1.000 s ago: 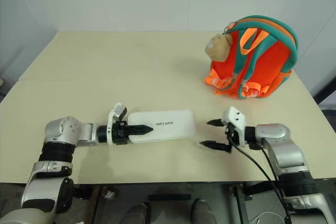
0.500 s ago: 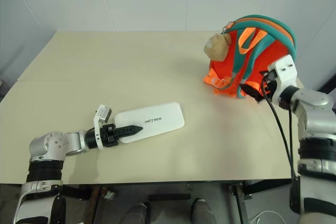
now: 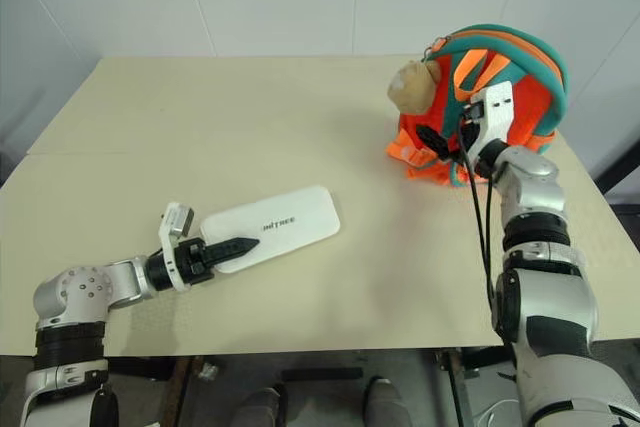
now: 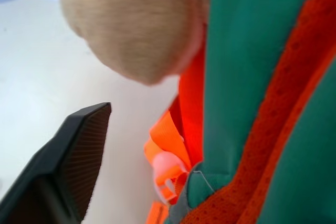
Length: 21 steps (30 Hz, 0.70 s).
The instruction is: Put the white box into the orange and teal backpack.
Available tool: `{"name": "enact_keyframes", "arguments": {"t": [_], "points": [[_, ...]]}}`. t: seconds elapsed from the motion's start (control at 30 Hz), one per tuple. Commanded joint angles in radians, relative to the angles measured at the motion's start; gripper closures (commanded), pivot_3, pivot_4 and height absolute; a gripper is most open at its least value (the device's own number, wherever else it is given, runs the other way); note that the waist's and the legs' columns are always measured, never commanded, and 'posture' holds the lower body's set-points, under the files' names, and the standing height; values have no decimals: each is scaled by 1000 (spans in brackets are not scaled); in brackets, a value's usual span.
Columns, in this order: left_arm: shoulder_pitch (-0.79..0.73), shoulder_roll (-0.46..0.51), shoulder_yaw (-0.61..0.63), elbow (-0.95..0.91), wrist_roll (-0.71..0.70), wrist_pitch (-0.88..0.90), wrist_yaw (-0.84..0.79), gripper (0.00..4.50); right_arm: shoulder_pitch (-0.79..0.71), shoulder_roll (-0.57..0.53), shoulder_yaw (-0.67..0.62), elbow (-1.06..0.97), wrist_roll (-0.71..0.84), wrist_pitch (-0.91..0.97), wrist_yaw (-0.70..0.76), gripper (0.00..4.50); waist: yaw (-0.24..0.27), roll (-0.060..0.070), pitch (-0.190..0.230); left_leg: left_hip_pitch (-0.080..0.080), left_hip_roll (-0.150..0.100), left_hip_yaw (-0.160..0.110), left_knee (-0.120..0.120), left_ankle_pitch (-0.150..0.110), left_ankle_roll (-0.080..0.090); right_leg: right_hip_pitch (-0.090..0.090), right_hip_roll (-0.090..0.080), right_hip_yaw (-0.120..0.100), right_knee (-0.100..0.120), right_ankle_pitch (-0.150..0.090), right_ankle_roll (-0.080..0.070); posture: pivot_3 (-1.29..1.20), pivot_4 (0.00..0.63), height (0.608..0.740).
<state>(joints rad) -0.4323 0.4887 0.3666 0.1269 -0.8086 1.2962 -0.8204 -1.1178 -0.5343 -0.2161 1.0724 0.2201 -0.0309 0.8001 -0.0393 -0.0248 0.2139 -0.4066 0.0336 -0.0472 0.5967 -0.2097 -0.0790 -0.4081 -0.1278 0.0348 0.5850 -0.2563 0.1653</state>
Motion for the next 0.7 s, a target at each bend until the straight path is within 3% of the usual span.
{"name": "enact_keyframes", "arguments": {"t": [0.03,0.2,0.33,0.47,0.7], "points": [[3,11,38,-42,-31,-44,12,3212,-34,31,-58,-8,73,-109,113,1306,-1,0,0,0,0,0,0,0,0,0,0,0,0,0,0,0,150,740],[21,29,59,-42,-18,-131,21,3212,-26,59,-50,-74,125,-36,277,3078,-18,0,0,0,0,0,0,2,-4,0,0,0,1,0,0,0,150,740],[24,63,85,16,40,-247,69,3212,74,50,33,-392,244,309,502,4465,-21,0,0,0,1,0,-1,2,-4,-2,1,0,5,0,0,0,150,740],[14,72,114,42,47,-310,102,3212,147,28,61,-622,353,573,547,4488,-15,0,0,0,1,0,-1,2,-3,-2,1,0,6,-1,0,0,150,740],[28,120,134,67,46,-346,104,3212,174,13,28,-849,563,891,534,4488,-15,0,0,0,1,0,0,0,0,-3,1,0,6,-2,-2,0,150,740]]}}
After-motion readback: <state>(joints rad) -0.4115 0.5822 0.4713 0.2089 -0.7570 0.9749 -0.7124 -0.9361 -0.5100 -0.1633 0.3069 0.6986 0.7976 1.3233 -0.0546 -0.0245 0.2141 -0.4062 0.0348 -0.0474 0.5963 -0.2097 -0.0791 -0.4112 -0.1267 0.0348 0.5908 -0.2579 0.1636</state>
